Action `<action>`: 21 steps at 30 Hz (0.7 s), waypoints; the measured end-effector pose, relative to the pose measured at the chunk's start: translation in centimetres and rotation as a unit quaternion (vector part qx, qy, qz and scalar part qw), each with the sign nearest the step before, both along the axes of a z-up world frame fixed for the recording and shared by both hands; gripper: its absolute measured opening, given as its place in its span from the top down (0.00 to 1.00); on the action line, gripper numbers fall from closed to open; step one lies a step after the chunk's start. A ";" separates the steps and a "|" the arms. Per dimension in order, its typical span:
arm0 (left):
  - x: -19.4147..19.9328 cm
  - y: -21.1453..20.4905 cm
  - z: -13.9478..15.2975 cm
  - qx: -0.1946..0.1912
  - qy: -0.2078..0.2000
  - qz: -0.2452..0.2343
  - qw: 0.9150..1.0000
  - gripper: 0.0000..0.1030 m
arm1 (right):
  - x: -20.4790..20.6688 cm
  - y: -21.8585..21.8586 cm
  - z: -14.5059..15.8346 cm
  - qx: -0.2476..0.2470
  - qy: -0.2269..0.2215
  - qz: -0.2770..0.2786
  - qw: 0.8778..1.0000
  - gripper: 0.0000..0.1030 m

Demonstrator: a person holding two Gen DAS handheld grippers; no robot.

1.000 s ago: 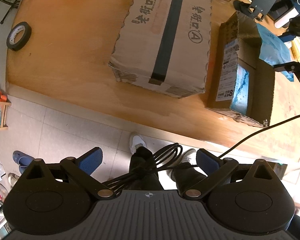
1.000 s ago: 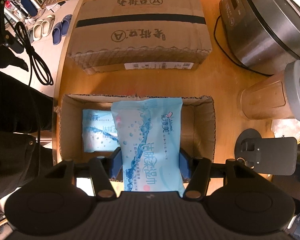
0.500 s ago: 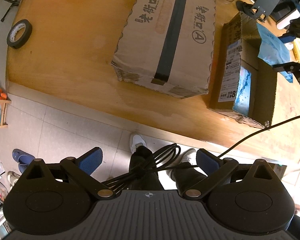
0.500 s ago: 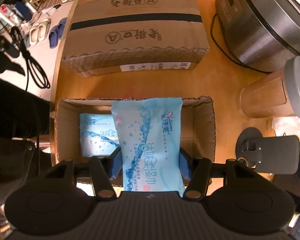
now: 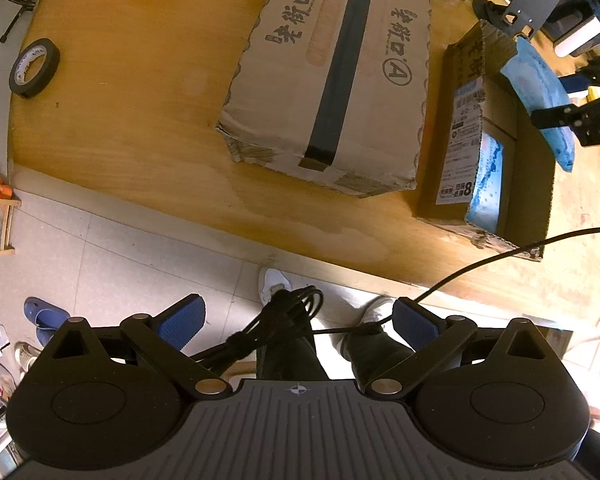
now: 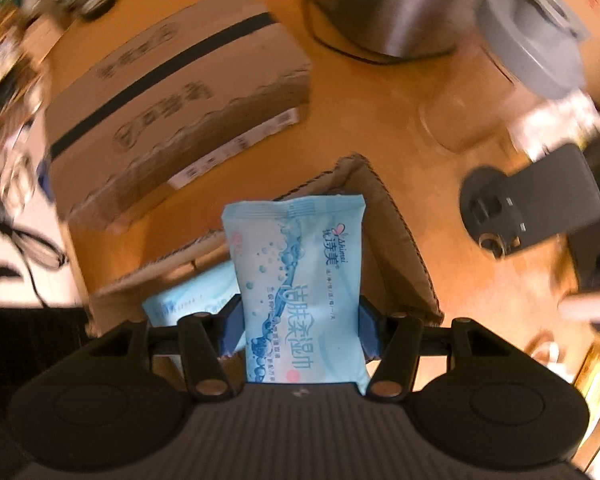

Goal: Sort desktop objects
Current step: 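Move the held packet over the open box and lower it inside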

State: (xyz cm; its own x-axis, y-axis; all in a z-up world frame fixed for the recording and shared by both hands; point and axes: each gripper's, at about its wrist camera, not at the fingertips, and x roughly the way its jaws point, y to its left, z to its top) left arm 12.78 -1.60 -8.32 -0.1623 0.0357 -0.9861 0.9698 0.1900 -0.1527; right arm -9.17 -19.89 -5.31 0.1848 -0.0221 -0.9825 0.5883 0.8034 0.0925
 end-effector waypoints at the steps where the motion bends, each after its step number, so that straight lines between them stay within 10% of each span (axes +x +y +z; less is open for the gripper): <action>1: 0.0 0.0 0.0 0.000 0.000 0.000 1.000 0.00 | -0.1 -0.2 0.0 0.003 -0.001 -0.018 1.000 0.41; 21: -0.2 -0.9 -0.4 0.006 0.001 -0.005 1.000 0.00 | -2.2 -2.1 -1.0 0.044 0.028 -0.365 0.930 0.41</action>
State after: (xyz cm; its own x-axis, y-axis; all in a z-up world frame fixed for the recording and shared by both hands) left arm 12.57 -2.45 -8.69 -0.1630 0.0484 -0.9854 0.9713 0.1830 -0.1517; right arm -11.34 -22.01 -6.27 0.1012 -0.0412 -0.9940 0.9794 0.1795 0.0923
